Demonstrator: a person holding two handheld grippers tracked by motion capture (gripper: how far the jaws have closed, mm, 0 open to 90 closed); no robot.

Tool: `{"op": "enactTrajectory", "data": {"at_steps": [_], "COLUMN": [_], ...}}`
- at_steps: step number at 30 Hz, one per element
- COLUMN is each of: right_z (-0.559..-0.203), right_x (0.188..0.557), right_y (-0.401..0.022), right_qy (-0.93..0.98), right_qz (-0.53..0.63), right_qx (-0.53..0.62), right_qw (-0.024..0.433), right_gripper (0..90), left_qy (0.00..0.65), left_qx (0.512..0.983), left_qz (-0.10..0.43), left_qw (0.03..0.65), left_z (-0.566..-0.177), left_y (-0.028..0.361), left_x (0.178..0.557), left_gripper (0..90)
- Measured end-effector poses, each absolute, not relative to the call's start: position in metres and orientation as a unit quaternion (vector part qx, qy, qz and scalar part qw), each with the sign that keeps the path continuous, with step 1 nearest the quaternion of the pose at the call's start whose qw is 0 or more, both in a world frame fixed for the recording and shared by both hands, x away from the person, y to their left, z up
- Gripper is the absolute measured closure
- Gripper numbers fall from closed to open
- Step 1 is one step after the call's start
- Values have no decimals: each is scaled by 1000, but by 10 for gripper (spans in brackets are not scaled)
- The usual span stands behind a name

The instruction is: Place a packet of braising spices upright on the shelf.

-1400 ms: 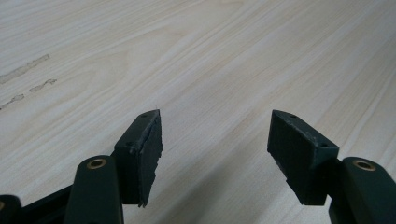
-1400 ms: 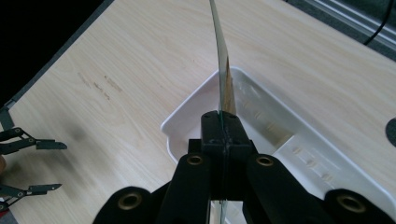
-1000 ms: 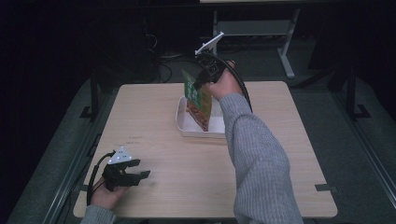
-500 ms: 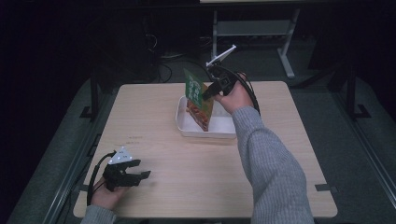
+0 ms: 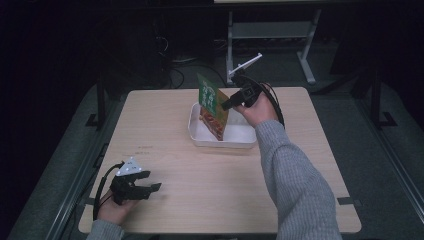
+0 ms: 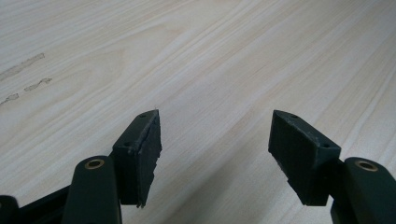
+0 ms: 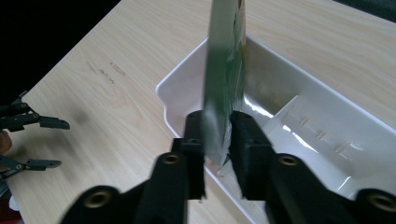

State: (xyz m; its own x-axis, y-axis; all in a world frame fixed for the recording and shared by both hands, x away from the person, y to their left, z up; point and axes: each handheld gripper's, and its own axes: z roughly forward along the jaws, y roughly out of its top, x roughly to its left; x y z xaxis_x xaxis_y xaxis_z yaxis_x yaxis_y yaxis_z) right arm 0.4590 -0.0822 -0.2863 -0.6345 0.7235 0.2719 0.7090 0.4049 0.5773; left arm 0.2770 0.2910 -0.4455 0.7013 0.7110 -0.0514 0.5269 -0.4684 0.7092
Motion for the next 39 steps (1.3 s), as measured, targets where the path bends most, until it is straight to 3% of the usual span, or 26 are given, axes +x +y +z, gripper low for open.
{"op": "enactTrajectory", "data": {"at_steps": [4,7,20,39], "right_z": [-286,-287,-291,-301], "right_x": [458,458,455,440], "right_y": [-81,-81,-92,-114], "right_qy": [840,840,832,830], "right_qz": [338,340,352,353], "right_qx": [424,423,428,432], "right_qw": [20,21,21,9], "right_gripper": [883,888,729,671], "left_qy": [365,366,367,366], "left_qx": [848,847,846,847], "left_qz": [126,126,127,128], "left_qw": [364,364,365,364], "left_z": [-446,-445,-445,-445], "left_y": [291,291,292,292], "left_x": [277,277,277,276], "left_gripper": [341,341,338,331]}}
